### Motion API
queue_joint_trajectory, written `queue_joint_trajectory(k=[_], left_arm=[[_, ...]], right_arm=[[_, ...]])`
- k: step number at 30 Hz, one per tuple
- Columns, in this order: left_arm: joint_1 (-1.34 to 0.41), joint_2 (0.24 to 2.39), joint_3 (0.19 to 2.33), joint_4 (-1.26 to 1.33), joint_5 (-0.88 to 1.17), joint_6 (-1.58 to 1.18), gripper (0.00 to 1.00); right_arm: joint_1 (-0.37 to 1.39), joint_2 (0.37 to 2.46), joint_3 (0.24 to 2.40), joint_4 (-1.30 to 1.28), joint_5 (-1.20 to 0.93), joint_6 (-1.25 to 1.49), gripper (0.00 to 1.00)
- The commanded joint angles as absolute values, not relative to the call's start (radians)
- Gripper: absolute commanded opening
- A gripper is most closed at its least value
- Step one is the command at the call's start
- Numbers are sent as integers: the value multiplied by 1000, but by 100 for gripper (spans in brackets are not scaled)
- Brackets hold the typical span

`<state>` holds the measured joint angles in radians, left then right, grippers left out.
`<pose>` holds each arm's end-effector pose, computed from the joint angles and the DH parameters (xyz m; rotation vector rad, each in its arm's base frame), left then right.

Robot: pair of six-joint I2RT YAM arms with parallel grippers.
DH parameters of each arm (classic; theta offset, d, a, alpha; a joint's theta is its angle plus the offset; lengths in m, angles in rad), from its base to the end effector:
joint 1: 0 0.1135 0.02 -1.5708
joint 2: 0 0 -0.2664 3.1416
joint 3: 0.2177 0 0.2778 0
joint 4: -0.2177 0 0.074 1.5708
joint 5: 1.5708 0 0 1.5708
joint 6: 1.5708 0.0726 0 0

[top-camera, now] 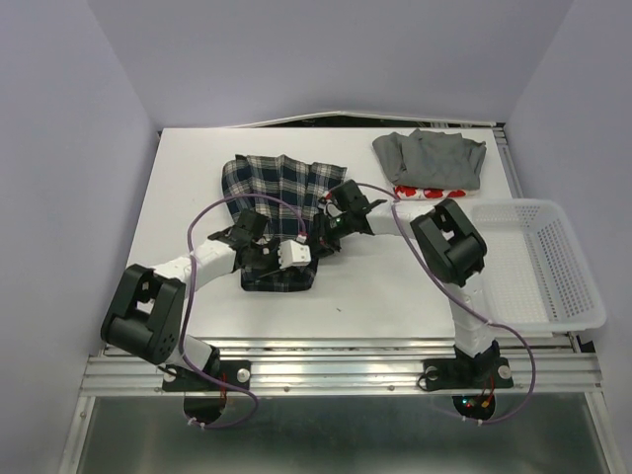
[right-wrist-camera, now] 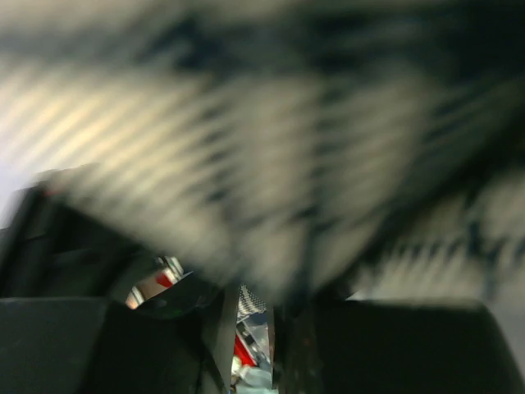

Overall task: Fold and stack the skirts
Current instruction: Fold the skirt

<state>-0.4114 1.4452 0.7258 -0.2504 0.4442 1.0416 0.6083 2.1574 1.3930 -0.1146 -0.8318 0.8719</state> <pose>0.2708 -0.1522 0.1291 1.7380 1.7003 -0.2878 0.3658 0.3202 0.0963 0.0701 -2.6901 -1.5126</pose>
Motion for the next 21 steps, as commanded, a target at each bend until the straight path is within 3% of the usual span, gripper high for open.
queue_joint_trajectory(k=[1,3,7,12,21], left_arm=[[-411,1408,716,-320,390,1005,26],[-411,1355,726,-339,387,991,36],[-414,1217,726,-453,379,1040,72],[-448,1189,730,-571,318,1072,84],[-518,1216,598,-335,193,1020,87]], right_arm=[[612,2251,1454,-427,-790,605,22],[612,2287,1505,-478,-709,525,20],[612,2347,1549,-486,-647,506,19],[612,2376,1572,-446,-644,506,19],[612,2384,1548,-439,-635,480,19]])
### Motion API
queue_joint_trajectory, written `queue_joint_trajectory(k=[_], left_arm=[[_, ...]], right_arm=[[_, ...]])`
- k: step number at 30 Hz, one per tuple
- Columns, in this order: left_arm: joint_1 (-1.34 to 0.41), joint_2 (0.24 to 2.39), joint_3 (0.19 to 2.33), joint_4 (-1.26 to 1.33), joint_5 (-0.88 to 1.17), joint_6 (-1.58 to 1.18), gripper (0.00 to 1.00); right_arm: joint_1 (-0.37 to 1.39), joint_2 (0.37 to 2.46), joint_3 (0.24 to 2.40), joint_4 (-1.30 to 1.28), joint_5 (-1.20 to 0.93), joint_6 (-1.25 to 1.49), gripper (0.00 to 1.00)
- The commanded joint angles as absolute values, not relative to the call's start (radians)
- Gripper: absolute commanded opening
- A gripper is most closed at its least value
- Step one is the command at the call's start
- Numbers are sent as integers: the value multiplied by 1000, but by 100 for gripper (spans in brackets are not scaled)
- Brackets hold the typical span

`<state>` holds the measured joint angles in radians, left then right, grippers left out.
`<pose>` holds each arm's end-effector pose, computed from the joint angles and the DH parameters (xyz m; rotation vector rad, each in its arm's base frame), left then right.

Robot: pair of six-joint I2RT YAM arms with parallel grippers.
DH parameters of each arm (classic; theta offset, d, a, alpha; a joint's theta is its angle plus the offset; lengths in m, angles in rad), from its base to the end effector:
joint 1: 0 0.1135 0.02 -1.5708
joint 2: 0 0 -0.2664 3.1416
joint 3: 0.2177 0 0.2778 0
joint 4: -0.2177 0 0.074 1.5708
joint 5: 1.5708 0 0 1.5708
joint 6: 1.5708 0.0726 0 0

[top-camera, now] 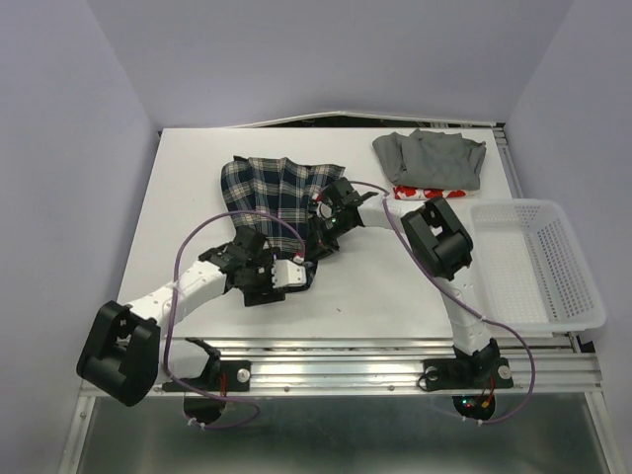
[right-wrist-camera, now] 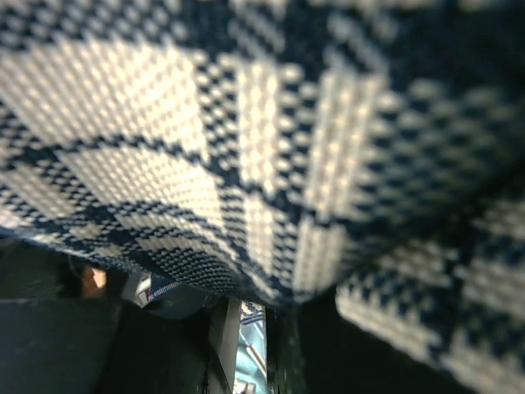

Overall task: Fold and stack the skirts
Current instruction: Fold the skirt

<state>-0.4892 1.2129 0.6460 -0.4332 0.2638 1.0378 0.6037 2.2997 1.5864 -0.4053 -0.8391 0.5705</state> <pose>0.2255 -0.1415 0.1467 1.8144 1.7537 -0.1217 0.3771 0.3257 0.0699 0.3231 -2.7064 -1.3523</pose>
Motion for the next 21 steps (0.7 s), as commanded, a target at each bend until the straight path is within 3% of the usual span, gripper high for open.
queue_joint_trajectory(k=[1,9,12,18,21], left_arm=[[-540,1219,586,-295,161,1019,87],[-609,1287,457,-42,-32,1031,85],[-611,1336,459,-12,-43,1045,69],[-609,1309,479,-43,-14,1051,50],[-609,1249,506,-107,27,1048,24]], right_arm=[[612,2390,1549,-440,-635,482,19],[612,2408,1563,-445,-666,468,19],[612,2419,1577,-465,-676,453,19],[612,2422,1592,-472,-689,423,19],[612,2402,1595,-480,-686,397,18]])
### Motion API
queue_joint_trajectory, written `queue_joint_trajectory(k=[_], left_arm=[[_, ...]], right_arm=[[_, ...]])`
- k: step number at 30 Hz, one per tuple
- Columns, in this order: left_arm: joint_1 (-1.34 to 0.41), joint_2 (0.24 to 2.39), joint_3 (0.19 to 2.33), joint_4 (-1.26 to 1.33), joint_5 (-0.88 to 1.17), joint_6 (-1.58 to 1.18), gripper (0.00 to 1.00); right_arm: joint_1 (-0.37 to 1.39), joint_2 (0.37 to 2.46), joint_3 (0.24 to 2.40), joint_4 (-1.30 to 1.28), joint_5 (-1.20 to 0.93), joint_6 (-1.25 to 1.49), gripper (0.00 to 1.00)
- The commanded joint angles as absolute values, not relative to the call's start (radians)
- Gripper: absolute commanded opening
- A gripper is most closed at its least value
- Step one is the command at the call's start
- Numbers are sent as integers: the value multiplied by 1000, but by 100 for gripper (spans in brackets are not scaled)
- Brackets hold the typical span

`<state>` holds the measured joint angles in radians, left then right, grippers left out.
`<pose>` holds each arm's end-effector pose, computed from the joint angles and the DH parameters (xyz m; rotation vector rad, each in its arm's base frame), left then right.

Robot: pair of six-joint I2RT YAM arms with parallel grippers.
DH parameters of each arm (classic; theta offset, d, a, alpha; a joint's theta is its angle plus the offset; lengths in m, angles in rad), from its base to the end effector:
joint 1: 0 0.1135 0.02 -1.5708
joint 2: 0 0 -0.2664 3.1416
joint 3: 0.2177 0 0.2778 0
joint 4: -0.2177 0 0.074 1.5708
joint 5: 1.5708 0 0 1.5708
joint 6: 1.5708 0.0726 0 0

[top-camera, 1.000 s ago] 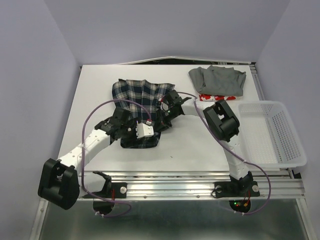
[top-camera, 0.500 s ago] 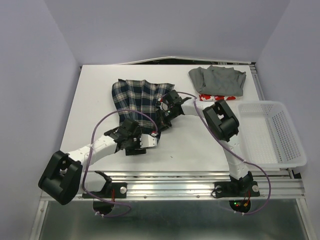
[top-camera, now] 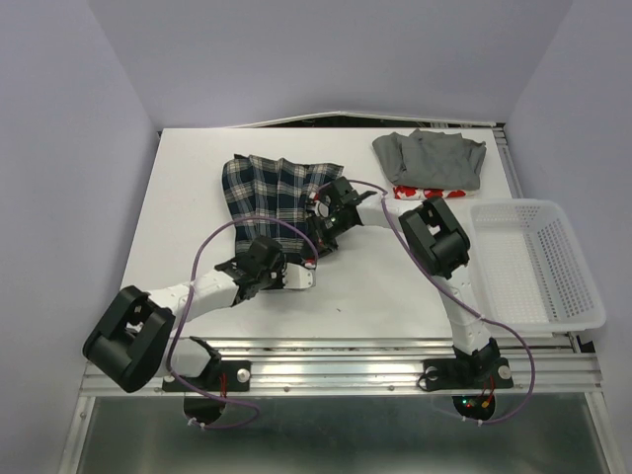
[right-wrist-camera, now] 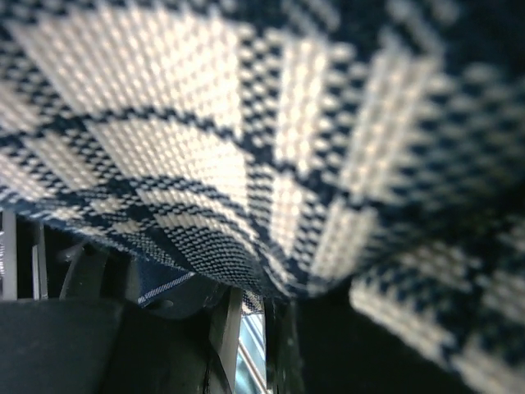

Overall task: Fold and stack the skirts
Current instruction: Fold the skirt

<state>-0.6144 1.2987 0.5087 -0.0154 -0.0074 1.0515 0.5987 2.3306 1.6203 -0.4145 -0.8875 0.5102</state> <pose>0.2320 -0.1630 0.1139 1.7639 1.6084 0.2170 0.3813 0.3283 0.0671 0.4074 -2.6659 -1.4038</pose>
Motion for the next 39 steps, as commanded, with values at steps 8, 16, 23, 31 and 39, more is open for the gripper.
queue_joint_trajectory(k=[8,16,23,31,39], left_arm=[[-612,1112,609,-429,152,1032,0],[-624,1054,630,-521,187,1015,0],[-626,1051,696,-568,196,991,0],[-626,1062,788,-633,216,977,0],[-626,1069,990,-716,241,942,0]], right_arm=[[565,2266,1705,-474,-750,313,27],[506,2217,1901,-89,-861,573,40],[554,2344,1982,250,-951,915,48],[676,2442,1948,584,-989,1111,50],[707,2545,1708,519,-954,928,45]])
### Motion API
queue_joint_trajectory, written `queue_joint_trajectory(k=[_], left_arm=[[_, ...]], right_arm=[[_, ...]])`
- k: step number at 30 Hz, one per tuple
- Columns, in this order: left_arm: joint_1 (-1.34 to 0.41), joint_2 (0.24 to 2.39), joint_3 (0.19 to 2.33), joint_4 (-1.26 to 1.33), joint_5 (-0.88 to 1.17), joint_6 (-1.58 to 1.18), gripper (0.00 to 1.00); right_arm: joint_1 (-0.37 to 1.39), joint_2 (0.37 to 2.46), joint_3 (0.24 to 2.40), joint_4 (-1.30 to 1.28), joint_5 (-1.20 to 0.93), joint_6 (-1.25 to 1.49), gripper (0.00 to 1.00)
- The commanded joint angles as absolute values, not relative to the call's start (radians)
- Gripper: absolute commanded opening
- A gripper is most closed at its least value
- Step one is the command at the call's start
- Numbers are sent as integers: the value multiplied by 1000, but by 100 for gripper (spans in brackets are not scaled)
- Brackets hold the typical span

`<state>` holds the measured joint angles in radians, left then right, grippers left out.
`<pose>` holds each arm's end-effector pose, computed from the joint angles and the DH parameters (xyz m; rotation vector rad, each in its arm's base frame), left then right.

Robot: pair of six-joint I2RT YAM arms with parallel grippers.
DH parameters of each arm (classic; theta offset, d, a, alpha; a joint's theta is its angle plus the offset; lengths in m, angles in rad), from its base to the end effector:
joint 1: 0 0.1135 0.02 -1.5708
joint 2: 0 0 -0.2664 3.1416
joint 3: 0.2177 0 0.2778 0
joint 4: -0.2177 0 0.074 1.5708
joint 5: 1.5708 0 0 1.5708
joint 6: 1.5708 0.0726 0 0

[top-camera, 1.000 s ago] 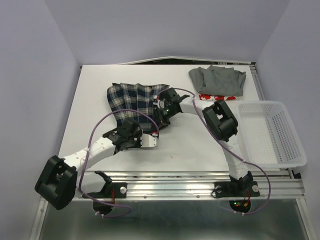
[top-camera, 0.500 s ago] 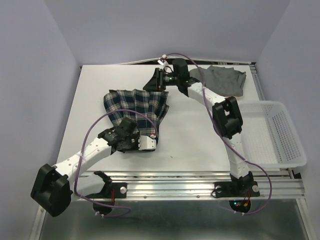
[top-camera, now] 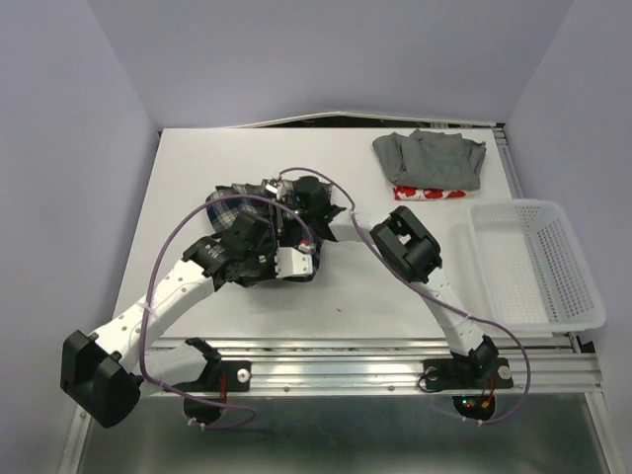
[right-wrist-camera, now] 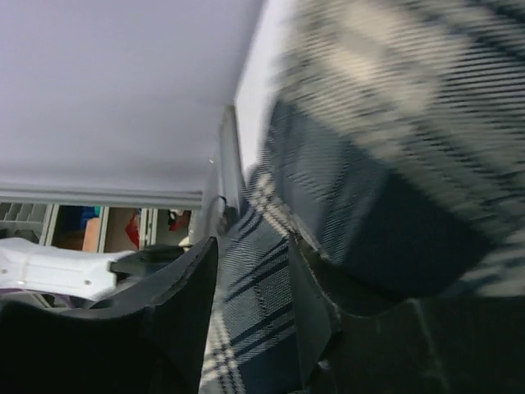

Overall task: Fold and stack the skirts
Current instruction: Fold the skirt

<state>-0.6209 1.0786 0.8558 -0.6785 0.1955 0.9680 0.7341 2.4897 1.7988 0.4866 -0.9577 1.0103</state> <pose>0.2049 -0.1639 0.2330 1.8059 1.6564 -0.0895 0.4001 0.4410 0.1250 -0.5760 2.1503 1.9628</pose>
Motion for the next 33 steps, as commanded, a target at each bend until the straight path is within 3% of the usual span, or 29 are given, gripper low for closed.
queue_joint_trajectory(k=[1,10,15,22,28,33], left_arm=[[-626,1072,1015,-732,242,939,0],[-624,1094,1134,-686,103,953,0],[-624,1088,1114,-695,144,957,0],[-626,1058,1100,-762,233,956,0],[-635,1058,1097,-821,287,954,0],[-643,1075,1107,-848,317,936,0]], right_arm=[[707,2549,1689,508,-956,910,44],[792,2442,1550,381,-1008,764,43],[792,2347,1543,361,-1057,743,48],[674,2324,1778,170,-1031,632,60],[549,2408,2075,170,-927,652,67],[528,2477,2109,170,-769,499,70]])
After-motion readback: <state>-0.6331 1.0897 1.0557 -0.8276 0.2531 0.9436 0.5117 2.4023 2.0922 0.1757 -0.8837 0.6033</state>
